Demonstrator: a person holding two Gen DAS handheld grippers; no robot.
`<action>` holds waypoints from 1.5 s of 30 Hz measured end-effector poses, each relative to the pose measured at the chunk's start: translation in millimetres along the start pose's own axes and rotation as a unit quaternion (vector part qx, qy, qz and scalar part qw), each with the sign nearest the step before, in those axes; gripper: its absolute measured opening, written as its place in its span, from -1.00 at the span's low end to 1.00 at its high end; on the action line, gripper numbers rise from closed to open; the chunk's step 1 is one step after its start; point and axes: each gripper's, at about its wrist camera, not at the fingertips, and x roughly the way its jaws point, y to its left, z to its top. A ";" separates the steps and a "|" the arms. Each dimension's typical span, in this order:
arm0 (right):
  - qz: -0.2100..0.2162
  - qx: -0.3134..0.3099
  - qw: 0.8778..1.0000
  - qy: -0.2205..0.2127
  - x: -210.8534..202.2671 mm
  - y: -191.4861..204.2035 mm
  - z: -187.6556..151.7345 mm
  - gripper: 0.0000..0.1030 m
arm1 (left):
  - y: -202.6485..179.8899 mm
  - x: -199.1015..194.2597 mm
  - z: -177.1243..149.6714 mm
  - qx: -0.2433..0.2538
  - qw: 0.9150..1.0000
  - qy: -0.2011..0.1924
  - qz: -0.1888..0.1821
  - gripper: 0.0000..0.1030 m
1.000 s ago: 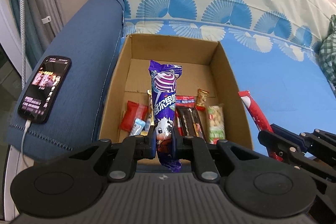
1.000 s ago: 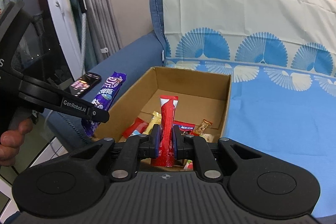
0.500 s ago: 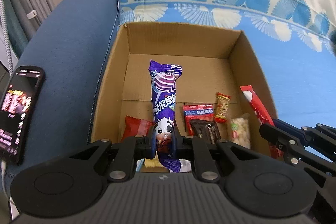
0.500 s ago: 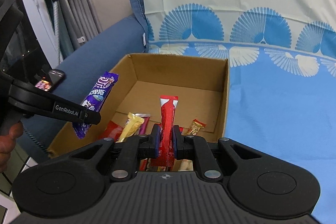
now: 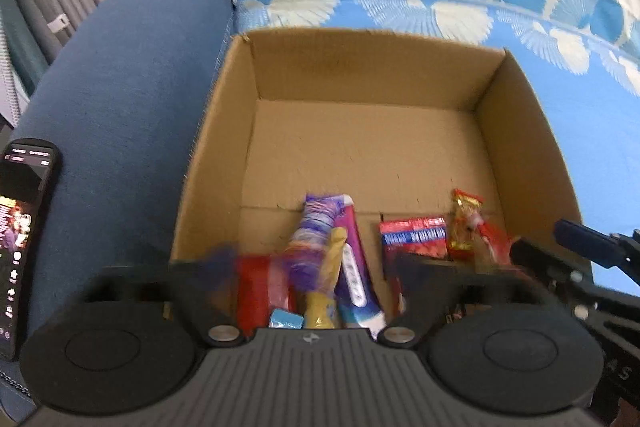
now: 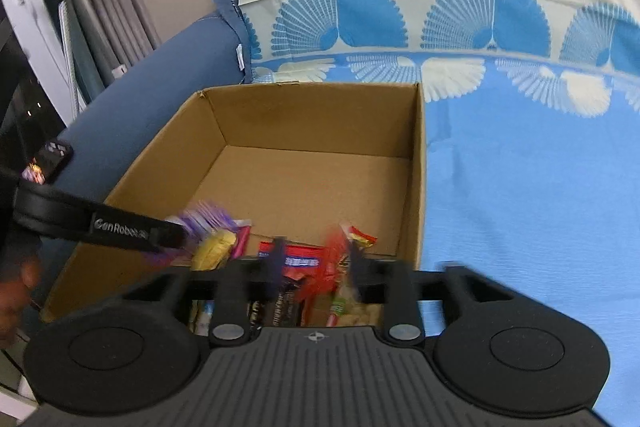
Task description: Organize snacks
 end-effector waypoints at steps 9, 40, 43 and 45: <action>-0.011 0.008 1.000 0.018 -48.7 14.2 -25.0 0.74 | 6.8 -40.8 -41.6 -0.001 1.000 -0.004 0.018 0.99; -0.074 -0.077 0.990 -0.089 -206.6 76.8 -124.3 0.99 | -7.0 -180.8 -186.1 -0.034 0.993 -0.100 0.054 0.99; -0.073 -0.084 0.989 -0.093 -208.6 79.7 -126.8 0.99 | -4.7 -180.0 -188.2 -0.036 0.994 -0.089 0.042 0.99; -0.074 -0.087 0.989 -0.095 -210.0 80.7 -127.5 0.99 | -4.0 -179.6 -189.1 -0.040 0.995 -0.085 0.041 0.99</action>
